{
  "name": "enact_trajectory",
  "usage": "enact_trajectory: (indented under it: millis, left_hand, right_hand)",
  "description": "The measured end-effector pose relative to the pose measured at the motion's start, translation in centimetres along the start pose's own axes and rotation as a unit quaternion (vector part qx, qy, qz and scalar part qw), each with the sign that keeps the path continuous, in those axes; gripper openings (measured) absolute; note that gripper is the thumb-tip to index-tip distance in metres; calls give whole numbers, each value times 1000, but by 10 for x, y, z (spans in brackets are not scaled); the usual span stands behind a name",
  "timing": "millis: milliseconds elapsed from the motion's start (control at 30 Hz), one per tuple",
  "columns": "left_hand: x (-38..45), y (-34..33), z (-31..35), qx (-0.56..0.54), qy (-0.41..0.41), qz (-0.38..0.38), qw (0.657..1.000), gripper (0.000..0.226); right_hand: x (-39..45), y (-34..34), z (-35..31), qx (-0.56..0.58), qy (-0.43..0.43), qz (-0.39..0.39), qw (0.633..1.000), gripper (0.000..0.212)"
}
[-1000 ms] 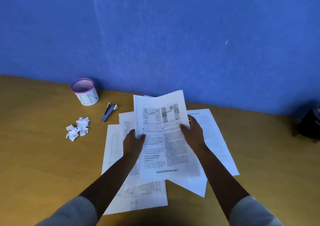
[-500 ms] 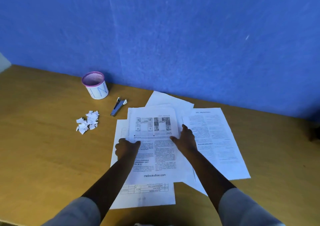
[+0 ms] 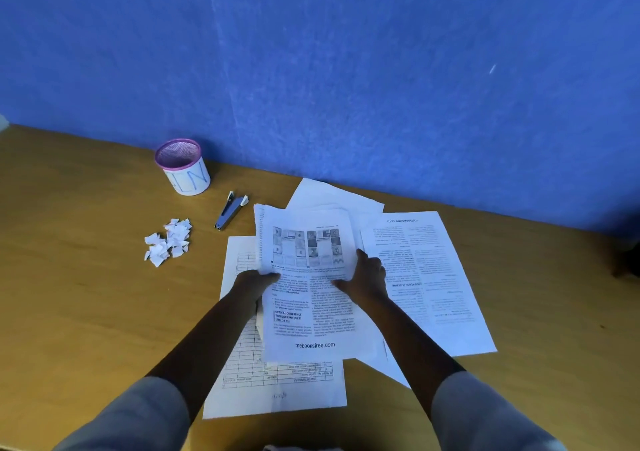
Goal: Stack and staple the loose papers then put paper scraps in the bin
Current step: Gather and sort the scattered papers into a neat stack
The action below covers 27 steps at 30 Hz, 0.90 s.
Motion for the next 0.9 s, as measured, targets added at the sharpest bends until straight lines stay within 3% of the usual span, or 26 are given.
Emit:
enact_trajectory:
  millis: [133,267,367,433,500,600,733,833,900]
  left_hand:
    - [0,5,0,104,-50,-13,993,34]
    - [-12,9,5,94,-108,-77,987,34]
    - [-23,8,10,81,-142,-164,973,33]
    - [-31,4,17,89,-168,-189,964,33]
    - [-37,-1,25,94,-196,-156,963,31]
    - [-49,-18,41,95,-255,-80,959,29]
    - [-68,-43,57,119,-352,-9,928,38]
    - [-78,-55,59,86,-386,1,918,38]
    - [-80,-59,58,75,-392,-1,917,45]
  right_hand:
    - [6,4,7,43,-6,-7,999,79]
    - [10,13,17,153,10,17,988,80]
    - [4,25,20,297,57,-28,953,76]
    - [-1,31,21,356,92,-65,928,59]
    - [-7,37,19,345,125,-53,929,44]
    - [-23,52,7,338,173,25,925,35]
    - [-46,78,-11,336,221,123,907,26]
    - [-57,85,-10,318,244,142,905,20]
    - [-62,83,-5,293,245,150,912,29]
Point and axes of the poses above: each hand's wrist, its own x-axis towards the middle knuckle, its own y-axis out of the back of the hand, z = x × y, the point moved 1 cm from there along x, towards the middle knuckle, and after that the axes turned 15 degrees about -z, right-handed, at the moved point
